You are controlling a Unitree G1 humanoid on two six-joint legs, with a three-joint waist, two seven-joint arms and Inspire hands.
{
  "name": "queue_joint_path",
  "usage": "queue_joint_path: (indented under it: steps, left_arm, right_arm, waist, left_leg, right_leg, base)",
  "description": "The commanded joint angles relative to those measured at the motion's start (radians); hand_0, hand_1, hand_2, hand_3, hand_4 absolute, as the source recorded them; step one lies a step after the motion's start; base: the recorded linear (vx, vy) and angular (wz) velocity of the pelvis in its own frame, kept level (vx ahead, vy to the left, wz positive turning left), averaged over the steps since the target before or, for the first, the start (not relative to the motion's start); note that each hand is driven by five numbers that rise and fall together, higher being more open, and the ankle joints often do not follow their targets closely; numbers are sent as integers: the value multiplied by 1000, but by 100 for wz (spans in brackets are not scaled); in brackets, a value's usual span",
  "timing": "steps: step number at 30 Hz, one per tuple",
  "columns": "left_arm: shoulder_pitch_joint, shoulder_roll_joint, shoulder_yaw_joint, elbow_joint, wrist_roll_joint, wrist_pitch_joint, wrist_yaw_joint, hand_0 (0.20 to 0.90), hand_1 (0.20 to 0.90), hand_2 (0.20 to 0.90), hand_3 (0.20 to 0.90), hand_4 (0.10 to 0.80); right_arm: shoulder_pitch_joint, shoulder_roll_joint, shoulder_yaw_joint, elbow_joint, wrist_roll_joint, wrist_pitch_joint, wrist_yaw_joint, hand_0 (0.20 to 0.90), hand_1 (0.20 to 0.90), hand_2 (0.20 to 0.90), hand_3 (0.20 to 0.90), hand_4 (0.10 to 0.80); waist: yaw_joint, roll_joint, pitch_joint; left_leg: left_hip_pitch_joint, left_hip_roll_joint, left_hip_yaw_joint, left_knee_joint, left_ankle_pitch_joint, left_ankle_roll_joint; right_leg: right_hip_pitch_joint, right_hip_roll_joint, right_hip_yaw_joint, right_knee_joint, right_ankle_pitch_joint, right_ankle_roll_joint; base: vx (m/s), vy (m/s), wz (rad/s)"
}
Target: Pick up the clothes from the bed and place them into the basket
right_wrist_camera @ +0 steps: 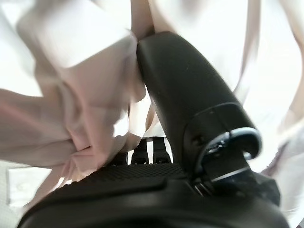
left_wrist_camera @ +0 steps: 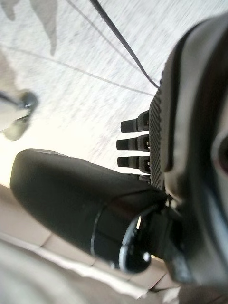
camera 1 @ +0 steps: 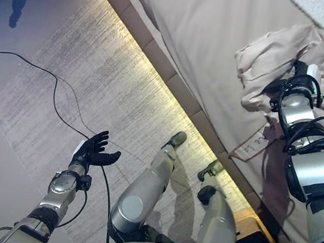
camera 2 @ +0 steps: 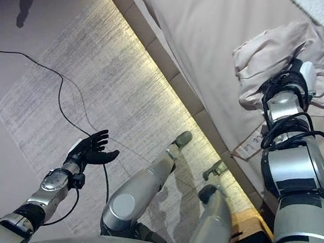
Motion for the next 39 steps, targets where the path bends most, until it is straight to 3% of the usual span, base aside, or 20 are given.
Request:
queue_joint_path:
  steps: [1,2,4,14,18,19,20,21,23,27,32,39]
  left_arm:
    - [64,75,56,-27,-67,-25,23,900,900,900,900,800]
    - [70,82,58,-33,-77,-29,21,900,900,900,900,800]
    - [76,99,77,-59,-100,-18,21,900,900,900,900,800]
    - [56,120,66,-101,-103,-18,-5,900,900,900,900,800]
    - [78,104,45,-87,-29,-45,-18,900,900,900,900,800]
    - [81,104,41,-87,-29,-46,-15,900,900,900,900,800]
    - [89,97,40,-89,3,-44,-2,900,900,900,900,800]
    - [91,96,40,-87,7,-45,0,900,900,900,900,800]
    - [98,92,30,-88,28,-40,22,900,900,900,900,800]
    - [119,59,26,-39,86,-64,43,900,900,900,900,800]
    - [137,-2,18,47,137,-77,77,900,900,900,900,800]
    - [163,-66,-5,130,202,-82,112,900,900,900,900,800]
  right_arm:
    - [9,-65,69,-20,-27,55,82,900,900,900,900,800]
    - [14,-68,80,-20,-24,63,99,900,900,900,900,800]
    - [33,-67,82,-26,-5,38,90,300,300,300,200,100]
    - [40,-92,-29,15,116,-72,18,300,300,300,200,100]
    - [132,-103,-162,7,284,-154,-72,300,300,300,200,100]
    - [142,-103,-173,4,292,-159,-72,300,300,300,200,100]
    - [211,-102,-247,-16,394,-211,-78,300,300,300,200,100]
    - [220,-101,-255,-19,415,-225,-83,300,300,300,200,100]
    - [284,-91,-343,-48,564,-304,-40,300,300,300,200,100]
    - [387,-46,-510,-121,792,-465,86,300,300,300,200,100]
    - [542,47,-638,-309,1081,-557,191,300,300,300,200,100]
    - [784,217,-708,-596,1184,-718,145,300,300,300,200,100]
  waist:
    - [-27,35,-13]
    - [-30,39,-12]
    - [-37,36,-12]
    - [-29,20,-18]
    - [-36,-23,-54]
    - [-36,-26,-56]
    - [-41,-52,-73]
    - [-42,-57,-78]
    - [-52,-82,-96]
    - [-81,-115,-158]
    - [-148,-128,-251]
    - [-276,-126,-360]
  left_leg:
    - [-210,0,146,167,-27,114]
    - [-230,0,148,180,-31,121]
    - [-232,7,150,168,-26,128]
    - [-106,12,106,62,-17,111]
    - [-16,26,81,-24,-18,96]
    - [-8,28,81,-30,-18,96]
    - [25,38,81,-83,14,94]
    - [42,43,77,-84,-19,93]
    - [74,54,86,-128,13,86]
    - [186,88,112,-244,17,75]
    - [324,106,149,-382,43,78]
    - [493,120,225,-506,39,102]
  right_leg:
    - [-77,-2,51,157,-53,12]
    - [-106,-2,61,183,-59,11]
    - [-125,13,71,208,-69,4]
    - [20,44,30,66,-42,0]
    - [148,80,28,-78,-4,9]
    - [157,82,29,-88,-1,10]
    - [206,82,15,-156,43,12]
    - [220,88,28,-156,19,21]
    - [271,85,20,-227,64,23]
    - [377,90,39,-327,83,47]
    - [458,95,82,-401,105,70]
    - [498,74,173,-464,188,107]
  base:
    - [-64,91,-5]
    - [-40,87,-2]
    - [3,57,-2]
    - [17,-49,0]
    - [43,-87,-6]
    - [-12,-93,28]
    - [56,-87,33]
    - [-45,-73,13]
    - [-27,-49,-57]
    - [29,17,-16]
    - [39,136,-29]
    - [6,134,-33]
